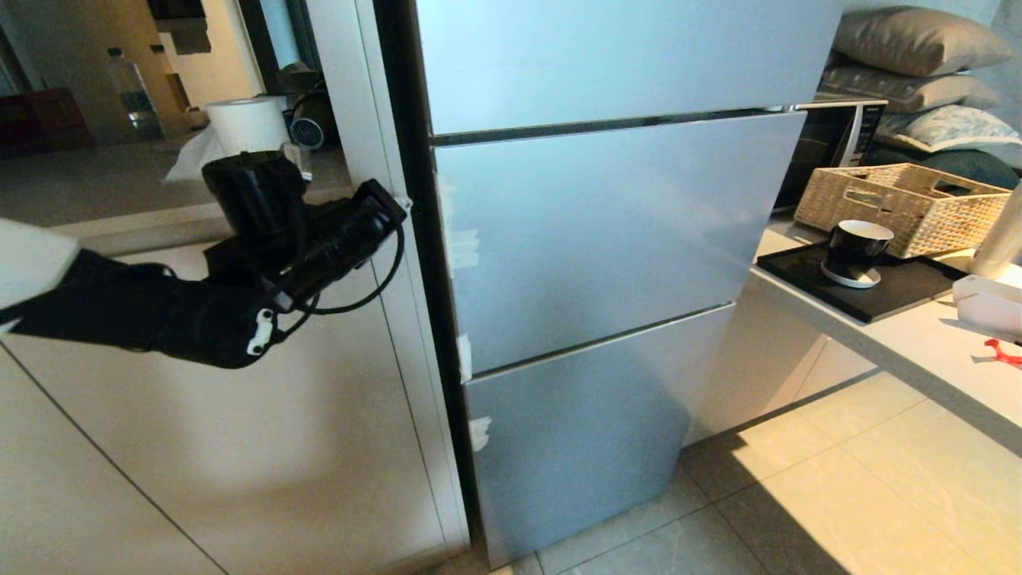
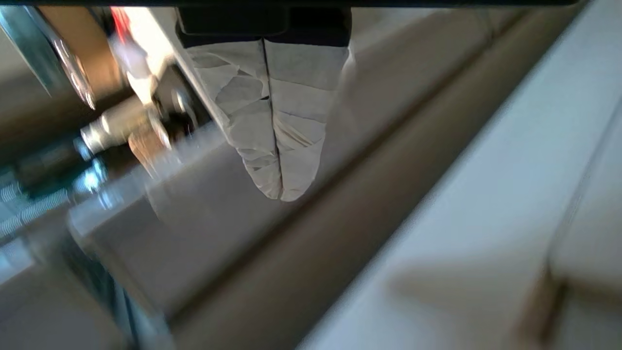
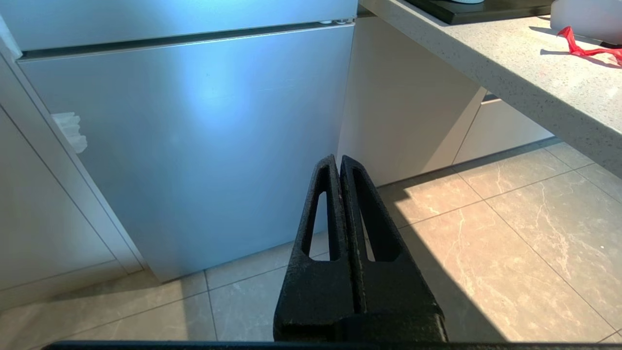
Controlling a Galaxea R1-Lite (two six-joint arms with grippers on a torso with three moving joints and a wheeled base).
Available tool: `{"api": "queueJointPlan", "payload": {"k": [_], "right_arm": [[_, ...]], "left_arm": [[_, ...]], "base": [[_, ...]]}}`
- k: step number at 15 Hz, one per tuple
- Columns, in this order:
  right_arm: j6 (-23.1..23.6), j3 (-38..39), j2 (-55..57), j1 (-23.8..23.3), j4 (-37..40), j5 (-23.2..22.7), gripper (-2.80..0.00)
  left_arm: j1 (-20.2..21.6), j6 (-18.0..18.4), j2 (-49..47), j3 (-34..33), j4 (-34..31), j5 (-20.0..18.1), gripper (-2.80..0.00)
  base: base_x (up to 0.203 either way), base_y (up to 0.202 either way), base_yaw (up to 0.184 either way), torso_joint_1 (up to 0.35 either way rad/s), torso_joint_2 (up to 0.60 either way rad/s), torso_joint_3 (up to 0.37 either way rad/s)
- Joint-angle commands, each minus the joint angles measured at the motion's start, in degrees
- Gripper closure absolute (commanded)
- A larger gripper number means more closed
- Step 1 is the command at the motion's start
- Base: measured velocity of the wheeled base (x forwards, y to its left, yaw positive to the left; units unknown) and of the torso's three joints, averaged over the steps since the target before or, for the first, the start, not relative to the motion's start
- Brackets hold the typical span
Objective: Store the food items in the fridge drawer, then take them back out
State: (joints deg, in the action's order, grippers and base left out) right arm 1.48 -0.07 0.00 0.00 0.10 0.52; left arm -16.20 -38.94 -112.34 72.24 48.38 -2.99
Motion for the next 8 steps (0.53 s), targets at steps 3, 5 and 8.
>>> {"api": "queueJointPlan", "payload": {"k": [3, 5, 8], "right_arm": [[0.02, -0.01, 0.09, 0.00, -0.01, 0.00, 0.00], [0.02, 0.06, 0.09, 0.00, -0.01, 0.00, 0.00], [0.02, -0.01, 0.09, 0.00, -0.01, 0.00, 0.00]], "left_arm": [[-0.97, -0.17, -6.39, 6.21, 1.10, 1.40, 0.00], [-1.57, -0.17, -7.47, 7.85, 1.10, 1.50, 0.00], [-2.76, -0.17, -8.18, 8.97, 1.10, 1.49, 0.00]], "base": [[0.000, 0.000, 0.000, 0.000, 0.00, 0.000], [0.000, 0.000, 0.000, 0.000, 0.00, 0.000], [0.000, 0.000, 0.000, 0.000, 0.00, 0.000]]}}
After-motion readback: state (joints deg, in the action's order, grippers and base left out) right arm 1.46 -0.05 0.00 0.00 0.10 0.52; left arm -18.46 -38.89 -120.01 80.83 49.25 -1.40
